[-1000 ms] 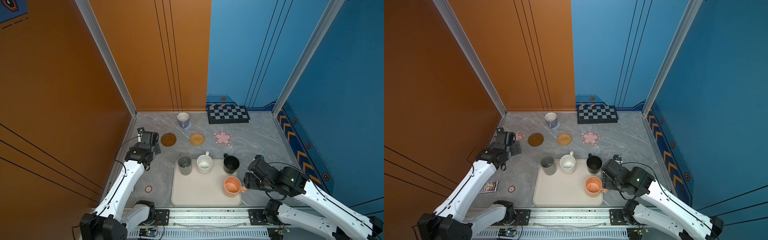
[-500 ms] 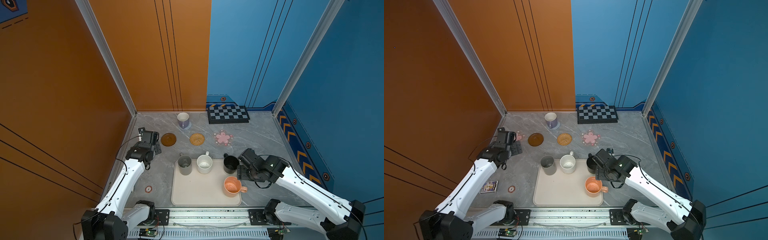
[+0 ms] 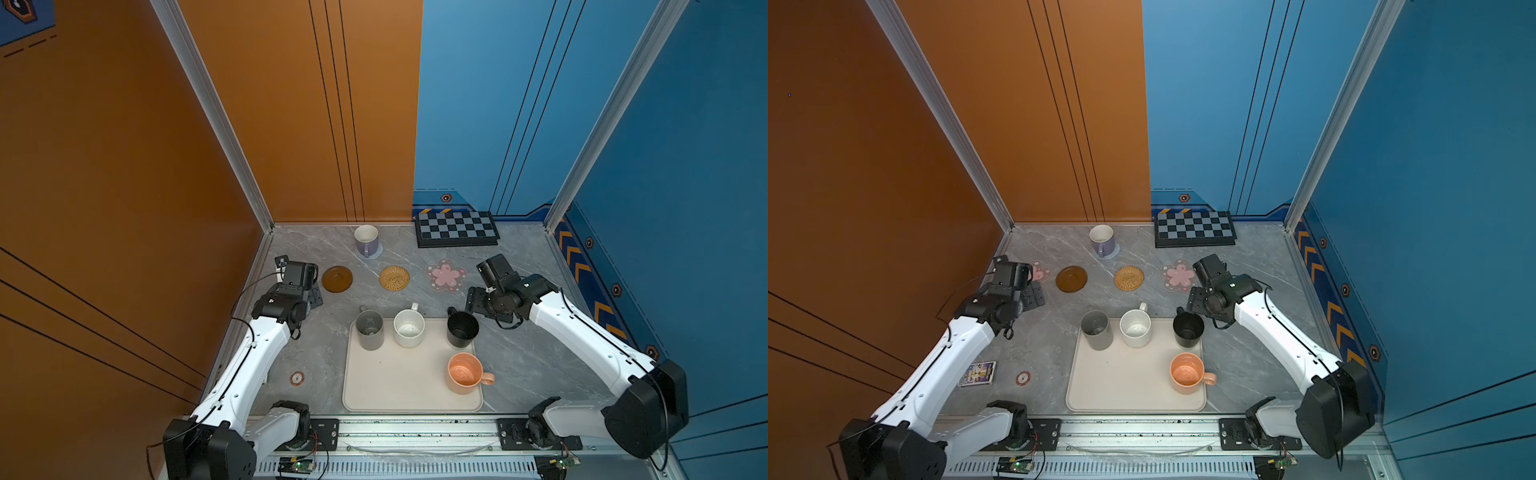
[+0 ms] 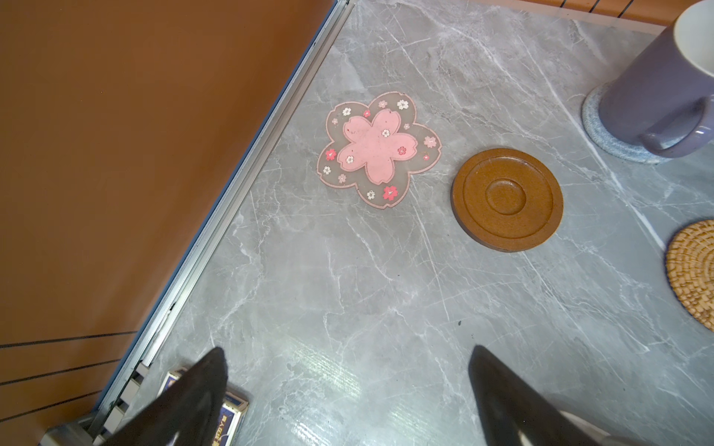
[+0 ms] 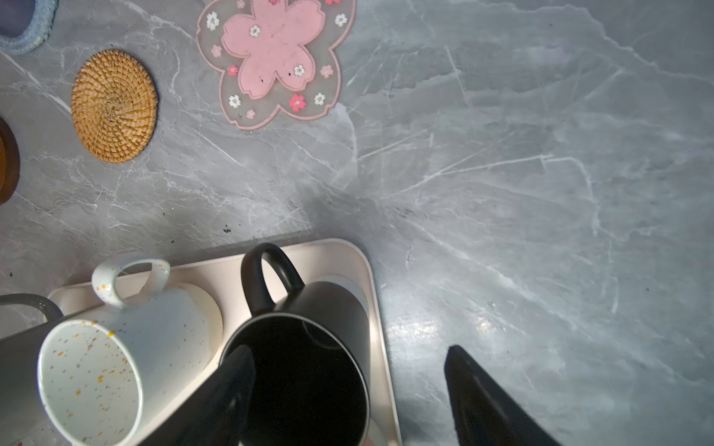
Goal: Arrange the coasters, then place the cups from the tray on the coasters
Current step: 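Lower the right gripper beside the black mug on the tray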
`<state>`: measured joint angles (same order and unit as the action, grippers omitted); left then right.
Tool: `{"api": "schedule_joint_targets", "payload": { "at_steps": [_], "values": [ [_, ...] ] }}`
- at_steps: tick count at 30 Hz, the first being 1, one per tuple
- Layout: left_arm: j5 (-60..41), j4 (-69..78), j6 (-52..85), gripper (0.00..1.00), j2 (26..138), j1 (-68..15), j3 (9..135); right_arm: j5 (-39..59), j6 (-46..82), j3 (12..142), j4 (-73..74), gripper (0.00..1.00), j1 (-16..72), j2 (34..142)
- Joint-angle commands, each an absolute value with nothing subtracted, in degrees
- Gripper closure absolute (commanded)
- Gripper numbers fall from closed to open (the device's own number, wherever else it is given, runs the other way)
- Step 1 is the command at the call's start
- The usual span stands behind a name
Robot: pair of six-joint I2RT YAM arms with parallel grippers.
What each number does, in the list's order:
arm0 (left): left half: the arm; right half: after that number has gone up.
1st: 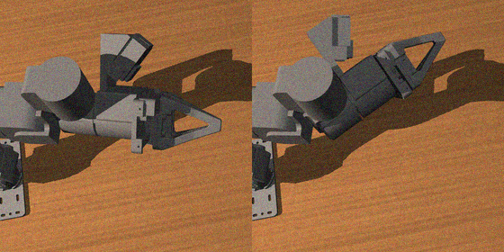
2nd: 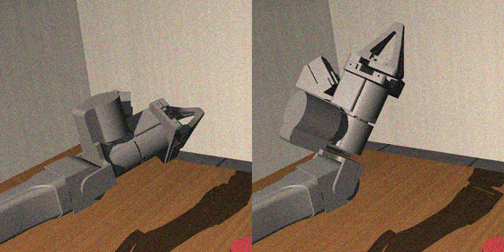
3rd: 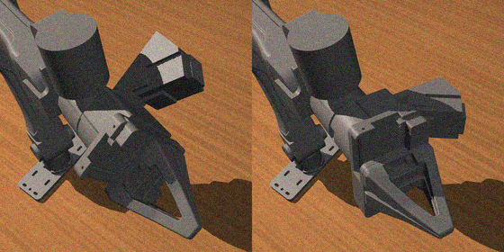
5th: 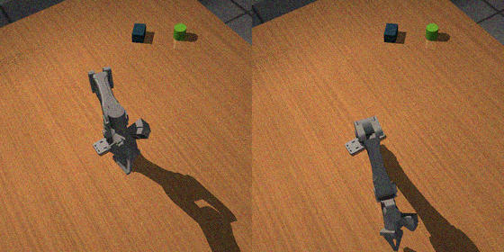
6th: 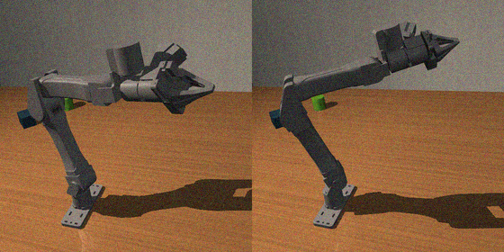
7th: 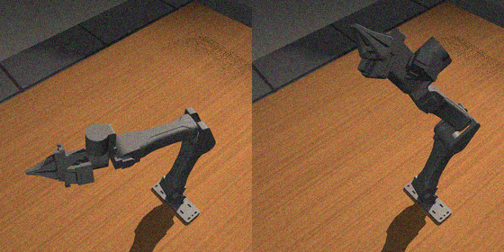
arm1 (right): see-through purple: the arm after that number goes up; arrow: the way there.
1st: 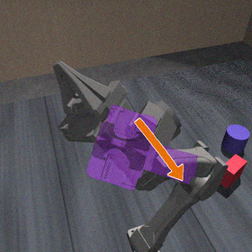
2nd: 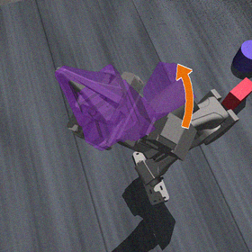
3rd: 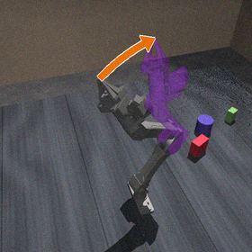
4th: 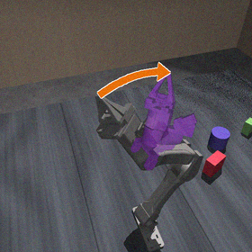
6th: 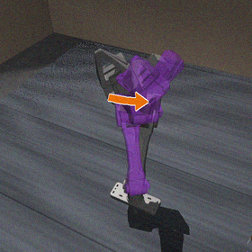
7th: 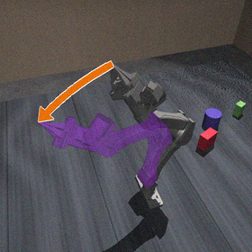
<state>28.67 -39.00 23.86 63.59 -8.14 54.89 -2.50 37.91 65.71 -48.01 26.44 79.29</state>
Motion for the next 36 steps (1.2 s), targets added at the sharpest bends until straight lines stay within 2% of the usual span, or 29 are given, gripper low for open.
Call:
{"api": "schedule_joint_targets", "payload": {
  "at_steps": [1,6,15,26,36],
  "values": [
    [29.69,-39.59,25.3,0.02,63.92,-7.54,55.75,-0.4,34.0,69.82,-44.09,0.21,25.76,84.39],
    [29.88,-39.63,25.25,0.02,64.94,-7.55,56.05,0.86,31.41,74.42,-44.92,0.22,25.58,92.51],
    [31.03,-39.58,24.87,0.02,66.12,-7.56,56.47,-0.94,30.71,72.25,-45.35,0.24,25.66,96.36],
    [29.89,-39.63,25.05,0.02,66.53,-7.55,56.56,-5.39,30.3,68.32,-49.02,0.25,25.4,95.38],
    [29.53,-39.6,25.55,0.02,65.91,-7.64,56.47,-8.24,32.27,61.4,-51.87,0.25,25.14,87.59]
  ]
}}
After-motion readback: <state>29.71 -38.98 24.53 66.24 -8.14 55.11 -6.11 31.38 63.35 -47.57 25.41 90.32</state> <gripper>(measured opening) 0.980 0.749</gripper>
